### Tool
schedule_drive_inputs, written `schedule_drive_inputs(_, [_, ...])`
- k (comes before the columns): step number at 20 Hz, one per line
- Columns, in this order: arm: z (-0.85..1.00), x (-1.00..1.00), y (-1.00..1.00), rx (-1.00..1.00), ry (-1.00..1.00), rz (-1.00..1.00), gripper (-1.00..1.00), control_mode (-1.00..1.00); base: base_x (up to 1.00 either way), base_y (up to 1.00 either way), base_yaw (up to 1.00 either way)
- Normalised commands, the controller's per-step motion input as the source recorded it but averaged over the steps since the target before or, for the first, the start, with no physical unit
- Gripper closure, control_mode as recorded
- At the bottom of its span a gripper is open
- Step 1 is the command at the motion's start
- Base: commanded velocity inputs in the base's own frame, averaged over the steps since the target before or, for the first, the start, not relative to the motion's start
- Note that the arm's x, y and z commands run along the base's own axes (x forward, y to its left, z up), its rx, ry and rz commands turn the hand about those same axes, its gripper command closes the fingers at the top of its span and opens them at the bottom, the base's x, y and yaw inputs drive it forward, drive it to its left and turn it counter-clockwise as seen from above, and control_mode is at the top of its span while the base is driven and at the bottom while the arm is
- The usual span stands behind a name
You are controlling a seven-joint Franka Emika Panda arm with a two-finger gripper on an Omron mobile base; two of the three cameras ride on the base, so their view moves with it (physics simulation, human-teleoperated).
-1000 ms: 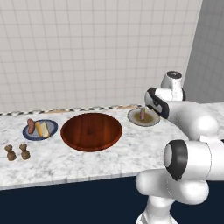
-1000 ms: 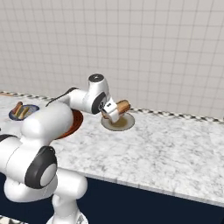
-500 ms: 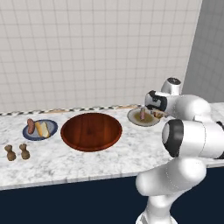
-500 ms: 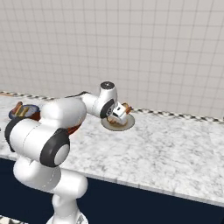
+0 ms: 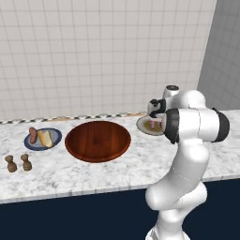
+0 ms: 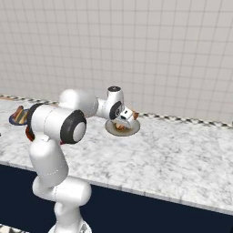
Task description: Place one bun and one sausage from the bowl on each plate.
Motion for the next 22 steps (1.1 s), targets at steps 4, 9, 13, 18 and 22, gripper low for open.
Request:
schedule_drive_inputs(4, [-0.58,0.59,0.0,-0.06,-0.02,0.0,1.0,-1.0,0.0,0.0,0.0])
schedule_drive_inputs(9, [-0.38,0.31,0.0,-0.02,-0.09,0.0,-1.0,-1.0,0.0,0.0,0.0])
schedule_drive_inputs(13, [0.0,0.0,0.0,0.0,0.0,0.0,-1.0,-1.0,0.0,0.0,0.0])
schedule_drive_inputs(18, [0.22,-0.04,0.0,0.0,-0.09,0.0,-1.0,-1.0,0.0,0.0,0.0])
schedule_drive_inputs(22, [0.92,-0.43,0.0,0.0,-0.34,0.0,-1.0,-1.0,0.0,0.0,0.0])
